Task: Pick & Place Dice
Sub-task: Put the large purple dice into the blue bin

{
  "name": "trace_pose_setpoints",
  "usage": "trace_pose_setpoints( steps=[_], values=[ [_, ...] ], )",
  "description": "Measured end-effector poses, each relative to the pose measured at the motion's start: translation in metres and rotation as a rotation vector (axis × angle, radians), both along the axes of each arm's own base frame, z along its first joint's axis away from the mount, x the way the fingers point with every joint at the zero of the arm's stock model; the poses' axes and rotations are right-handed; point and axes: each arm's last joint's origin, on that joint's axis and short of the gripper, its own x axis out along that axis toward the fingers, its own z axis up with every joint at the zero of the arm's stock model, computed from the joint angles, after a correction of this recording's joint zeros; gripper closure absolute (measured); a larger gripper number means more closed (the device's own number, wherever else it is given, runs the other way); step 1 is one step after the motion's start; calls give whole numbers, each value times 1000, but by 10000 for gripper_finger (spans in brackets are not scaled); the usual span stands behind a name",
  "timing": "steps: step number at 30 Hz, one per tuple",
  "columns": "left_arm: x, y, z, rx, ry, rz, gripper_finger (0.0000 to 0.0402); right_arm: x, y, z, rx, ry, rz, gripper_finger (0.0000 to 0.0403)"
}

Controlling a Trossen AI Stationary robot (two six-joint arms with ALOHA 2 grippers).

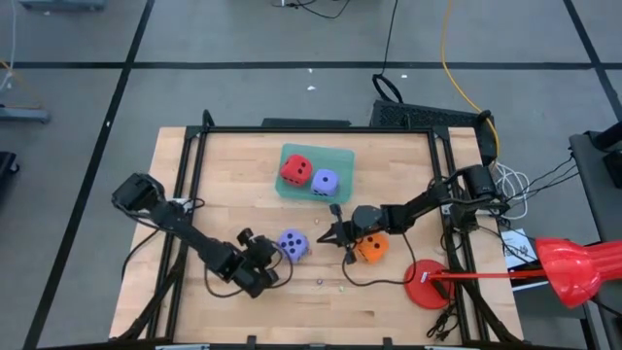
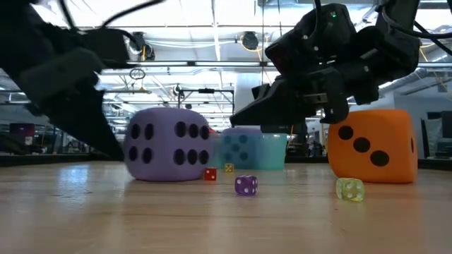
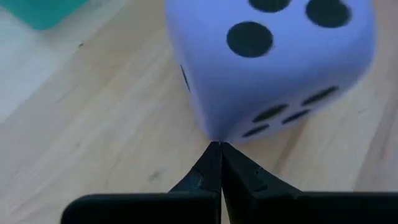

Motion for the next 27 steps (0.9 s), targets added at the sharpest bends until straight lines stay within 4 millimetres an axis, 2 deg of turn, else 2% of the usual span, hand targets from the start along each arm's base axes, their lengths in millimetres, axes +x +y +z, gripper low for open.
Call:
trace_pose_setpoints(
  steps=[9,13,21,27],
  values=[
    [34,21,-9,2,-22,-95,398,-2,0,-3,0,42,2,403],
    [37,27,-8,9,-15,-107,393,-3,0,-5,17,52,-1,403],
    [40,25,-6,39,-32,-190,392,-4,-1,-3,16,55,-7,403],
    [43,29,-5,66,-41,-178,396,-4,0,-3,3,54,6,403]
  ],
)
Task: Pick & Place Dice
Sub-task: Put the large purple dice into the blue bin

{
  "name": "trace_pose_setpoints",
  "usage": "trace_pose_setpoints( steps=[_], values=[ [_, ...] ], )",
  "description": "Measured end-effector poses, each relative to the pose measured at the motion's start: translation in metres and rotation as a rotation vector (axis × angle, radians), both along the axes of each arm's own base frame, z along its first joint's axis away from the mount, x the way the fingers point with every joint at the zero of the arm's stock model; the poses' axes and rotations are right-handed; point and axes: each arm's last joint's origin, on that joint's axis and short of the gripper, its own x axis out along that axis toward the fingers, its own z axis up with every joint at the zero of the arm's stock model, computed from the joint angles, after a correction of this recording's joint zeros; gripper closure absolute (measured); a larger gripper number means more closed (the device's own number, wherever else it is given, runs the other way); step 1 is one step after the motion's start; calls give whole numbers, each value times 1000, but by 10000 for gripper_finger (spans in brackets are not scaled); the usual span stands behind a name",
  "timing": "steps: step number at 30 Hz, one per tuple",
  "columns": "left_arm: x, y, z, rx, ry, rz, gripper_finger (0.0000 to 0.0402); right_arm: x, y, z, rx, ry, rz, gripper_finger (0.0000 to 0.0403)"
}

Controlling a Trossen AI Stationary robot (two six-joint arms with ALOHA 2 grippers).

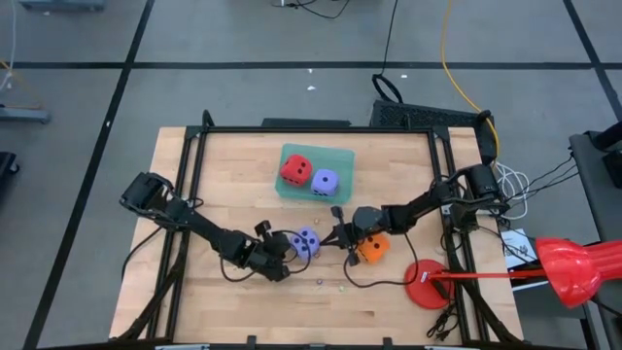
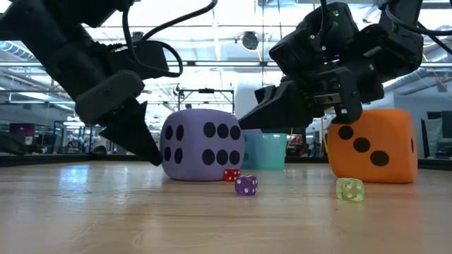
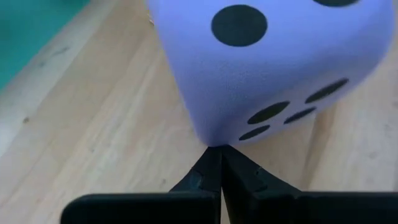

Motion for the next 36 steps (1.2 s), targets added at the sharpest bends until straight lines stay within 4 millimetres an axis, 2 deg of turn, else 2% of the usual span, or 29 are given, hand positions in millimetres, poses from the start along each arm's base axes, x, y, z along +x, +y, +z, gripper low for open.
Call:
trace_pose_setpoints(
  steps=[6,12,26,36],
  values=[
    [2,1,2,50,-18,8,398,1,1,3,0,-36,19,403],
    [13,9,11,86,-70,62,394,1,5,6,1,-54,36,403],
    [33,23,28,67,-74,47,395,-5,-3,32,-26,-76,8,403],
    [53,42,58,141,-44,112,398,-16,-18,54,-77,-61,-22,403]
  ],
)
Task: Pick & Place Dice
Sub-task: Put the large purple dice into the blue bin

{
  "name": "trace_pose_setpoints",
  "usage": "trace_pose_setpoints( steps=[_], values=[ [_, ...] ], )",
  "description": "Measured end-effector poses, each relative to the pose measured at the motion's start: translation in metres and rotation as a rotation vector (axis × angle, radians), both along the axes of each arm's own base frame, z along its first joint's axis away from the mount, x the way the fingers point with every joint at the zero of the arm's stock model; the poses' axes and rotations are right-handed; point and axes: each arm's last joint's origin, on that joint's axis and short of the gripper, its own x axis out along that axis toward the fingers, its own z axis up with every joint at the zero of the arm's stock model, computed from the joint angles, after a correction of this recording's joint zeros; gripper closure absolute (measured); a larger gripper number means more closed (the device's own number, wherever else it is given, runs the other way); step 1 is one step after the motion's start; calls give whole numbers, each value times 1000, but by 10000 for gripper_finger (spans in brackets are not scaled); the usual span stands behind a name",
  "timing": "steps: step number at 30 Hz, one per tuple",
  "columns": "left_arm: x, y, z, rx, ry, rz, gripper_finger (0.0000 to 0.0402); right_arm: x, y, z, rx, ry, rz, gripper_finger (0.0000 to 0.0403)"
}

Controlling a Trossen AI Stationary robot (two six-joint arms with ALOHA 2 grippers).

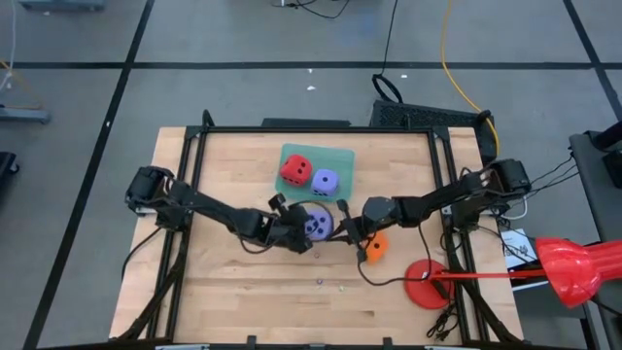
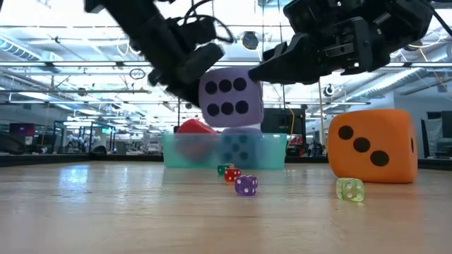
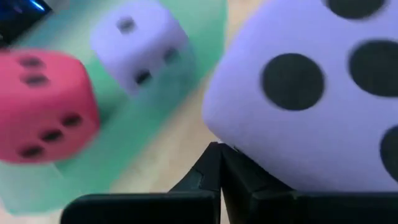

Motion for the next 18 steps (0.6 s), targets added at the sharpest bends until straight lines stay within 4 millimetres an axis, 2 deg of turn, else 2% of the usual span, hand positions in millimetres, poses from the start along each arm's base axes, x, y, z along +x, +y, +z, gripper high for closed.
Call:
trace_pose_setpoints(
  steps=[5,9,18],
  values=[
    [14,14,27,64,-26,51,389,-5,-10,11,-48,-13,-33,403],
    [22,24,40,92,-34,47,397,-8,-20,16,-63,-18,-59,403],
    [27,55,44,84,-29,113,395,-8,-51,18,-54,-42,-133,403]
  ],
)
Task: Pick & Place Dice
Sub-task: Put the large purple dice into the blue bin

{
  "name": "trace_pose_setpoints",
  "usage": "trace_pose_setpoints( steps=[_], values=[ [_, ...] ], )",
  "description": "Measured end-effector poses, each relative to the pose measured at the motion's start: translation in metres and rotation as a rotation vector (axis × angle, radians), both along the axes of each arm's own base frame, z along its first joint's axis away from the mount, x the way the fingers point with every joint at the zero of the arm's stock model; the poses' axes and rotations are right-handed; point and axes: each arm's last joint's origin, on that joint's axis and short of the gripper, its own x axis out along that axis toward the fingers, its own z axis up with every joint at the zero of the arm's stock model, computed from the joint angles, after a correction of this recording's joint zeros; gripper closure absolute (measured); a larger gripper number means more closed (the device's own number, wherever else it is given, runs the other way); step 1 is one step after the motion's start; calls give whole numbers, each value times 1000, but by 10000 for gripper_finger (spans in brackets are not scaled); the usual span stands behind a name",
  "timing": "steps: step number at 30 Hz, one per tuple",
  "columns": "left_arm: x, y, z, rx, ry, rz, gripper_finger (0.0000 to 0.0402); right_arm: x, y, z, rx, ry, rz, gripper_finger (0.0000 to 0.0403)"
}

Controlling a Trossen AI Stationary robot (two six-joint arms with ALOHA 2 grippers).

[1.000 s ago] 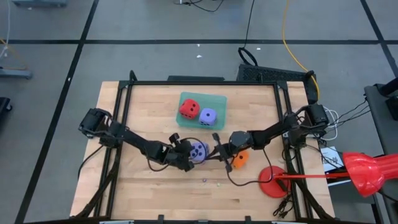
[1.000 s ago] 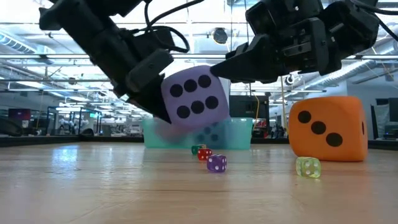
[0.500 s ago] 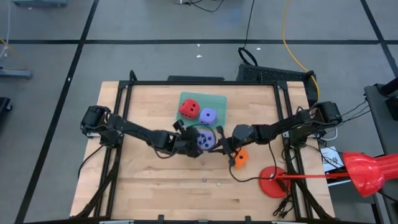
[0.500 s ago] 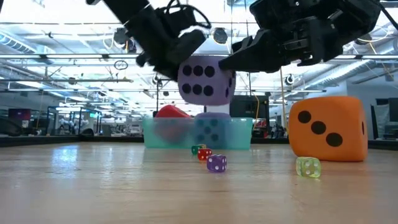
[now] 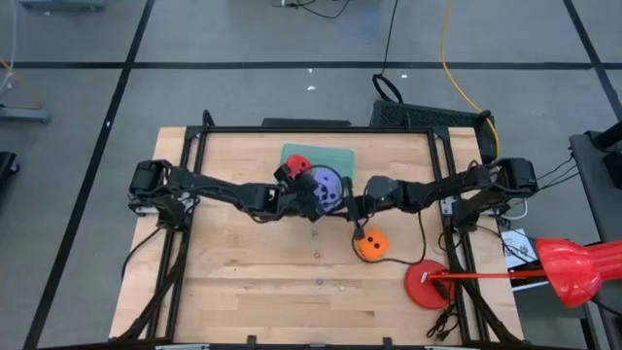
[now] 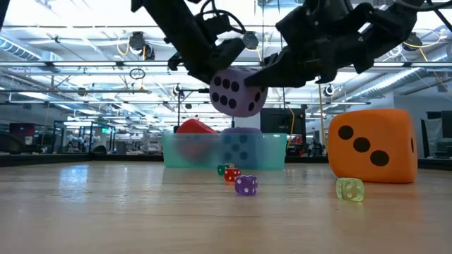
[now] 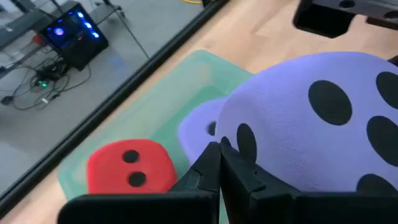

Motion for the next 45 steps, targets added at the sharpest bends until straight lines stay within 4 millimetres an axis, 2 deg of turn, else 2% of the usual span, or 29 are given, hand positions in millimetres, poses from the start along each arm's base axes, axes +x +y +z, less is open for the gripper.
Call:
trace_pose_setpoints(
  steps=[13,19,30,38,45],
  values=[
    [3,60,2,-9,-49,150,397,-8,-50,3,-23,-29,-175,403],
    [4,81,2,-76,-86,172,389,-13,-67,4,36,-40,-219,403],
    [3,84,-1,-144,-95,175,391,-15,-70,4,131,-41,-239,403],
    [12,86,-26,-159,-60,199,394,-16,-72,-1,200,-5,-267,403],
    [13,87,-32,-144,-43,215,399,-17,-75,0,203,-2,-283,403]
  ],
)
